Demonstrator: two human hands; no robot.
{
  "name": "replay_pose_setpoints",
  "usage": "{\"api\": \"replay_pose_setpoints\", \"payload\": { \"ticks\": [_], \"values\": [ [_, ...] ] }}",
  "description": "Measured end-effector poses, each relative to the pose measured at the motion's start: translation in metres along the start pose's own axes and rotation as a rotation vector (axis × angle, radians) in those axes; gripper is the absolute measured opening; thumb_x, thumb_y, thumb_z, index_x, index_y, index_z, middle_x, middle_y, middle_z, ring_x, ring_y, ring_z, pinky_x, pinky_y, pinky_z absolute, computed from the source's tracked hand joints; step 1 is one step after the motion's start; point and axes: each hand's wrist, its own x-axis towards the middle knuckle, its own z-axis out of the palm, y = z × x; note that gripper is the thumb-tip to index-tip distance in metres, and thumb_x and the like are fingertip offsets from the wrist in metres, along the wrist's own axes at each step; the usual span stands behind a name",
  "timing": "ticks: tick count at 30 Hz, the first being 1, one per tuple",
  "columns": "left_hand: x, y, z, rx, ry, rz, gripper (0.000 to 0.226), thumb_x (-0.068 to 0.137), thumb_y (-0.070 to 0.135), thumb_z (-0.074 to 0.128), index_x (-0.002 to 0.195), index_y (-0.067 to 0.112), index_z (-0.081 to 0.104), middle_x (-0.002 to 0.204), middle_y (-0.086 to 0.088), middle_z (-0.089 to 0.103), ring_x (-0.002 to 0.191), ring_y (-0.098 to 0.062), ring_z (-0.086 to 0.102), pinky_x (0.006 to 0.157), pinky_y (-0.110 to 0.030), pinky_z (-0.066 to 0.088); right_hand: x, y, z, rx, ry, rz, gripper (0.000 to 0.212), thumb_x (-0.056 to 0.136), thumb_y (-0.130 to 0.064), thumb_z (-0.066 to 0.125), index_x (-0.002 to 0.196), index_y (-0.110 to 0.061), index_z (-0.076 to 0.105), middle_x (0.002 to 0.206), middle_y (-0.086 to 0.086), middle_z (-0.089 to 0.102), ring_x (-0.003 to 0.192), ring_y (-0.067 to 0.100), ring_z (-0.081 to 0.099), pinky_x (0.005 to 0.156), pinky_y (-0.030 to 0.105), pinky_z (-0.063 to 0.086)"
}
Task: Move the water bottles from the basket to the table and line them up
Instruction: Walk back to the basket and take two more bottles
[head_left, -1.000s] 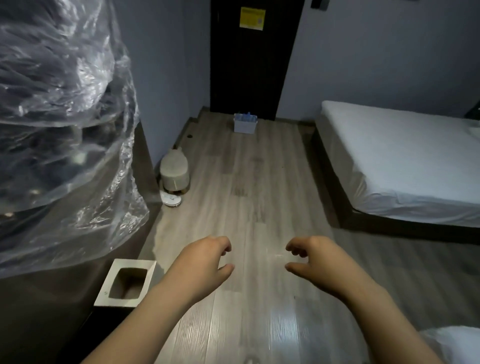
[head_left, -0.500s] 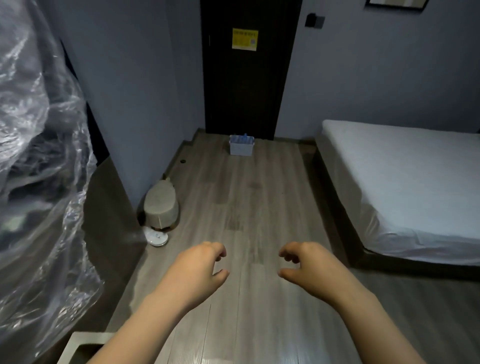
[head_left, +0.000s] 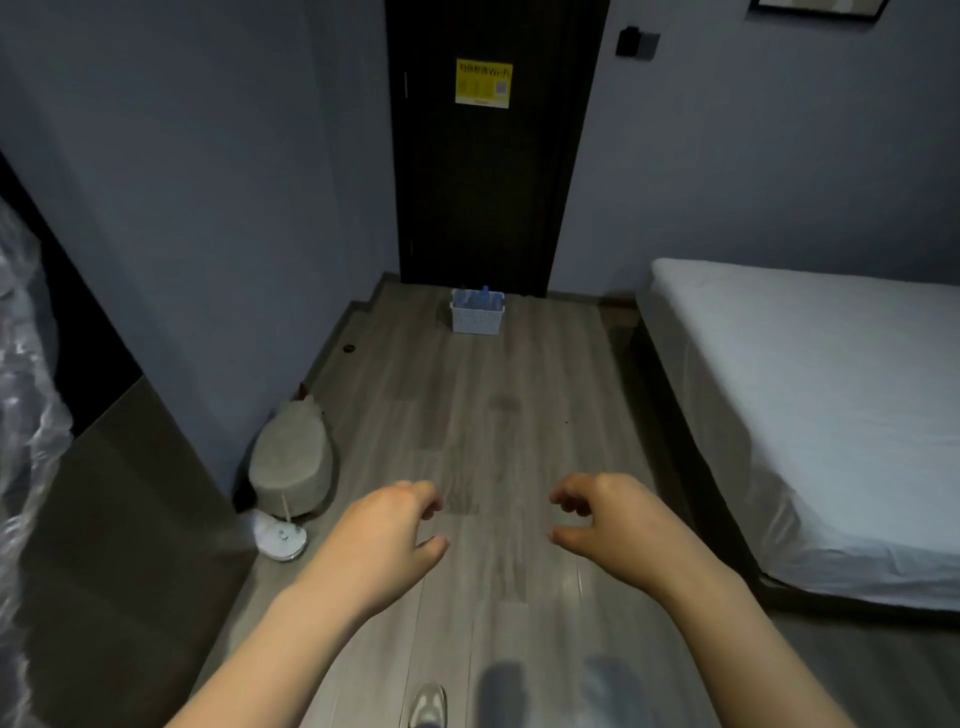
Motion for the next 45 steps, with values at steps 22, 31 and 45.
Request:
{"api": "replay_pose_setpoints", "payload": {
  "ticks": [22,31,45],
  "values": [
    [0.368,-0.087,-0.061,-0.019,0.003,0.076,0.031,0.087,0.037,0.058,0.113,0.02,0.056,0.114,0.004,0.06,0.107,-0.012,0.057,0.088,-0.024,0.042,0.367,0.02,-0.098,-0.026,0.03,0.001,0.04,0.084,-0.039,0.065,0.122,-0.027,0.059,0.112,-0.01,0.062,0.102,0.006,0.058,0.089,0.023,0.05],
    [0.537,-0.082,-0.079,-0.021,0.022,0.024,0.03,0.086,0.034,0.058,0.113,0.023,0.056,0.114,0.004,0.061,0.107,-0.011,0.057,0.091,-0.026,0.043,0.529,0.07,-0.158,0.019,0.027,-0.021,0.04,0.084,-0.042,0.065,0.122,-0.032,0.057,0.116,-0.013,0.061,0.103,0.004,0.058,0.087,0.02,0.049],
    [0.743,-0.109,-0.075,-0.074,0.012,0.016,0.031,0.086,0.036,0.061,0.113,0.023,0.057,0.115,0.008,0.061,0.108,-0.007,0.056,0.092,-0.024,0.043,0.728,0.122,-0.201,-0.018,0.025,-0.045,0.039,0.084,-0.041,0.066,0.121,-0.033,0.057,0.113,-0.013,0.062,0.095,0.003,0.059,0.083,0.024,0.054]
  ]
}}
